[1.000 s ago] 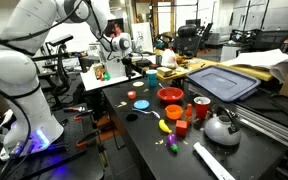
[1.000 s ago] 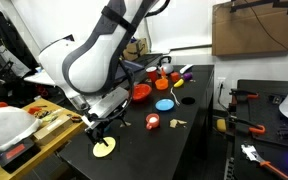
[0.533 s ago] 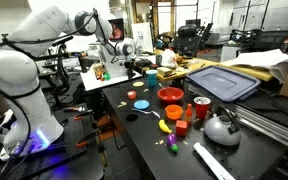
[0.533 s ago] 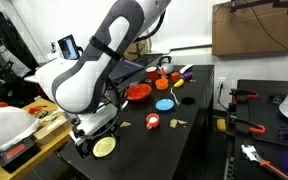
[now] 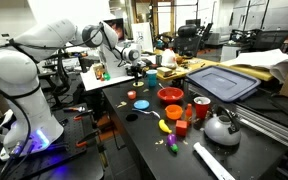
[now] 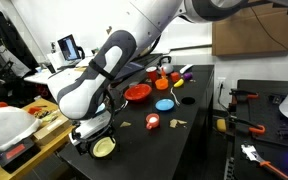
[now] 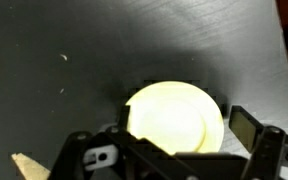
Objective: Move the yellow plate to the right.
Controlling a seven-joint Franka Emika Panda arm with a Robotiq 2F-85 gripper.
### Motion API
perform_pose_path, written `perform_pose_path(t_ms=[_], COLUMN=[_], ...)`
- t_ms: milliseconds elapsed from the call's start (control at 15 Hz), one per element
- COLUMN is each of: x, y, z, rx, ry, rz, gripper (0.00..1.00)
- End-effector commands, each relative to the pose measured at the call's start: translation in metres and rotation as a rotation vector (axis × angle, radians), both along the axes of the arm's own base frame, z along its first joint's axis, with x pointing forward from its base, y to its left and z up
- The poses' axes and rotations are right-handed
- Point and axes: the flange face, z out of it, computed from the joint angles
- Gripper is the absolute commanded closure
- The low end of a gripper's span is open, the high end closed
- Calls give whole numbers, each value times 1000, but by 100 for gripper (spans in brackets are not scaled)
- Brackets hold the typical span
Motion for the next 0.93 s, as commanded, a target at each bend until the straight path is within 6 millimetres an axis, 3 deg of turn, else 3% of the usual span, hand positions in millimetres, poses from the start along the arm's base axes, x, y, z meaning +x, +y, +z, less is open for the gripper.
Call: perform_pose_path(t_ms=[0,133,400,667,867], x=[5,3,-3,3,11], y=[17,27,47,38,22], z=[36,52,61,52,33], rx=[-45,-61,-63,-77,-90], ry=[-34,-56,-55,-38,-26], rz=[-39,-33,-14,-48,-64], gripper=[0,0,0,0,0])
